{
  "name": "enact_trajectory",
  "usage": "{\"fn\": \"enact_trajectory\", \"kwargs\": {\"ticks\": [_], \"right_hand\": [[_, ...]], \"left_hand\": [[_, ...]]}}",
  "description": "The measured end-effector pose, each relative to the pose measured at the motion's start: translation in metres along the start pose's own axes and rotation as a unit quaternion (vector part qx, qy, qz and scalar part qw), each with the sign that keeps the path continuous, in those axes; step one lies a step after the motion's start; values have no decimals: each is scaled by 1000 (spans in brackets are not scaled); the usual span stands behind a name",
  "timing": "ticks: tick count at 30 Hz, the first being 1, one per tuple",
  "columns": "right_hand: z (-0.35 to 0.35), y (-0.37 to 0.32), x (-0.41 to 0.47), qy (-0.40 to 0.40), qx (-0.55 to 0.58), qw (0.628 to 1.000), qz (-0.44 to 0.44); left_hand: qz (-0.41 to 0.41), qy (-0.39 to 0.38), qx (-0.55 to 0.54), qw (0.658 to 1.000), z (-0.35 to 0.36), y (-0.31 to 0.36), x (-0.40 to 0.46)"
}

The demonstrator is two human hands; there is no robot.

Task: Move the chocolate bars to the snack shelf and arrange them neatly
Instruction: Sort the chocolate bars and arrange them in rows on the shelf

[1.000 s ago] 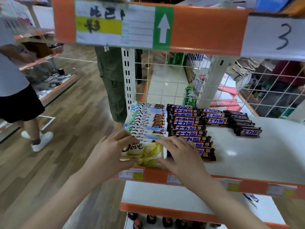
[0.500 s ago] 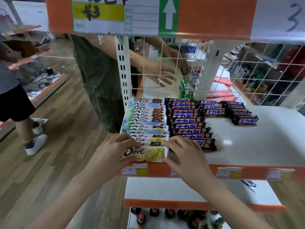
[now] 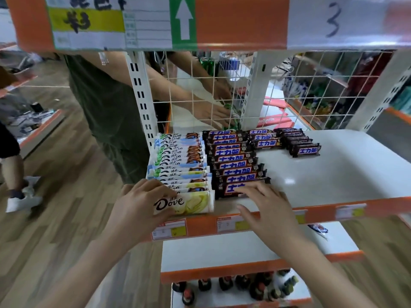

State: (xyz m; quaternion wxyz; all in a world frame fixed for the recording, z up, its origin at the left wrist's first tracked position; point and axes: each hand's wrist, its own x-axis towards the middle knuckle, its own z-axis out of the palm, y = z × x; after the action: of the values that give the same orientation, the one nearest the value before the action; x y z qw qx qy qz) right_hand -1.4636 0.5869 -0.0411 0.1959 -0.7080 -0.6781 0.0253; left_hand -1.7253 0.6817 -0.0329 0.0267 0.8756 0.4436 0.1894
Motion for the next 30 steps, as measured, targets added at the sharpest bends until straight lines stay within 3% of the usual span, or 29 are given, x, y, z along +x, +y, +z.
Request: {"fn": "enact_trajectory", "kwargs": {"ticks": [15,25,30], "right_hand": [[-13,32,-60,71,3,996,52],[-54,110,-99,74,-22,996,46],[-82,166,-122,53,-30,997,44]], "left_hand": [[15,-18,7,1000,-2,31,6],[16,-36,-6,999,28,146,27],[48,-53,-71,995,60,221,30]]}}
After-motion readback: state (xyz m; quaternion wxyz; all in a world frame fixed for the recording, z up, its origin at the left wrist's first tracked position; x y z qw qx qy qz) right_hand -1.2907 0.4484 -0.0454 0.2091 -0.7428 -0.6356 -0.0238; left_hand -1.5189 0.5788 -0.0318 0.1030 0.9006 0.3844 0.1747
